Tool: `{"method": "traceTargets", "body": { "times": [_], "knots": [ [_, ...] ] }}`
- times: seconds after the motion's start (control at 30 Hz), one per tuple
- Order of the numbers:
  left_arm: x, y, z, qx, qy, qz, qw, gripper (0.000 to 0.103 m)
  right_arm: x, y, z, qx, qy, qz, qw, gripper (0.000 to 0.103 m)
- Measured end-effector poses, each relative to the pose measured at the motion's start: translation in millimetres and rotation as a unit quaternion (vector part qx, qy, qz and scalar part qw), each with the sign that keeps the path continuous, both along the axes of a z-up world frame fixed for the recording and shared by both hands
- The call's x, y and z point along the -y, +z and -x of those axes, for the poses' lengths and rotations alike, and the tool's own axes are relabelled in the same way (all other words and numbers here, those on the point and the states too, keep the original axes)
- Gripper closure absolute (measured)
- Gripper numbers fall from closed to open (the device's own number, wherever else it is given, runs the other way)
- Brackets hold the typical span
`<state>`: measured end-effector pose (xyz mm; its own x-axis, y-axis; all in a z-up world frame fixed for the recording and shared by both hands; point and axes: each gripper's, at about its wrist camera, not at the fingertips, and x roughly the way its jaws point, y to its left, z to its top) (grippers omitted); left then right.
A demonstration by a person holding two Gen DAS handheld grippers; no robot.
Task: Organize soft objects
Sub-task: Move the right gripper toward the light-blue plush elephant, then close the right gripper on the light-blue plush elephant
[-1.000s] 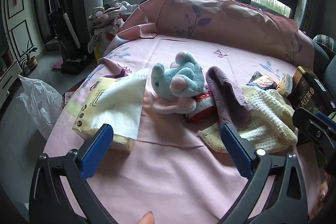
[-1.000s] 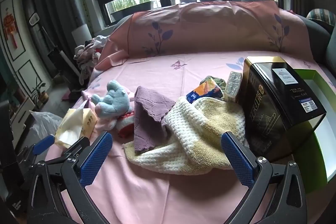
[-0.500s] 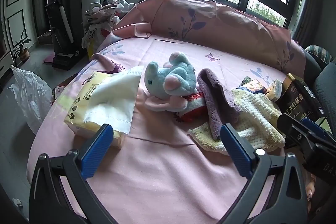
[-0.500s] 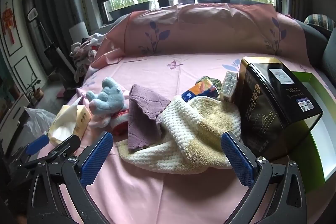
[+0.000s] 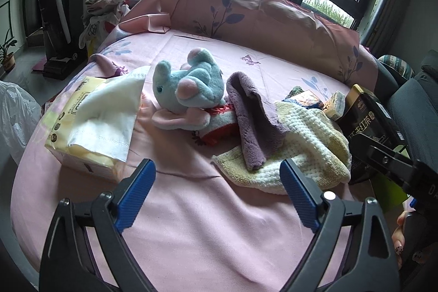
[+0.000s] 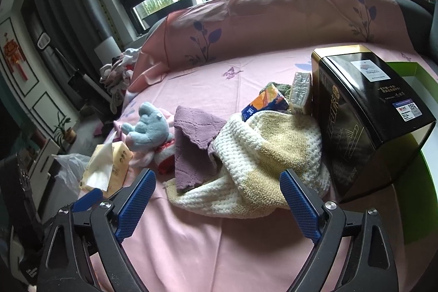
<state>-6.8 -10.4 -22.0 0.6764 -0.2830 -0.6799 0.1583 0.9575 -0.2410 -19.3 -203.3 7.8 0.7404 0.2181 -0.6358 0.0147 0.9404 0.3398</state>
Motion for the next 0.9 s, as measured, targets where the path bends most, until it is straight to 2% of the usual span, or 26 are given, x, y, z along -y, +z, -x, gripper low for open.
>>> {"method": "traceTargets", "body": {
  "times": [0.07,0.17,0.3,0.43,0.5,0.57,0.7,0.9],
  "knots": [
    [-0.3,-1.6,-1.0,-0.004,-0.002,0.005,1.0000,0.015,1.3,-2.4,-0.8,-0.006,-0.005,0.004,1.000,0.016],
    [-8.8,-3.1,-5.2,-0.015,0.010,0.021,0.9996,0.025,3.1,-4.6,-5.1,-0.016,0.002,-0.010,1.000,0.024],
    [-21.8,-3.8,-16.7,-0.029,0.022,0.061,0.9975,0.033,-8.8,1.1,-12.6,-0.012,0.044,-0.024,0.999,0.025],
    [-24.9,0.7,-31.6,-0.024,0.041,0.056,0.9973,0.038,-29.4,11.1,-35.1,-0.016,0.086,-0.051,0.995,0.025],
    [-26.9,4.2,-40.7,-0.015,0.050,0.053,0.9972,0.047,-42.1,17.6,-54.5,-0.019,0.098,-0.053,0.994,0.025],
    [-29.4,4.9,-49.5,-0.014,0.060,0.059,0.9963,0.048,-54.5,21.7,-77.2,-0.028,0.099,-0.046,0.994,0.025],
    [-41.5,-2.9,-66.1,-0.033,0.072,0.082,0.9935,0.048,-77.3,20.4,-122.3,-0.061,0.142,-0.080,0.985,0.025],
    [-48.9,-9.2,-84.7,-0.049,0.084,0.102,0.9900,0.048,-111.0,17.9,-163.5,-0.058,0.169,-0.032,0.983,0.025]
  ]
}}
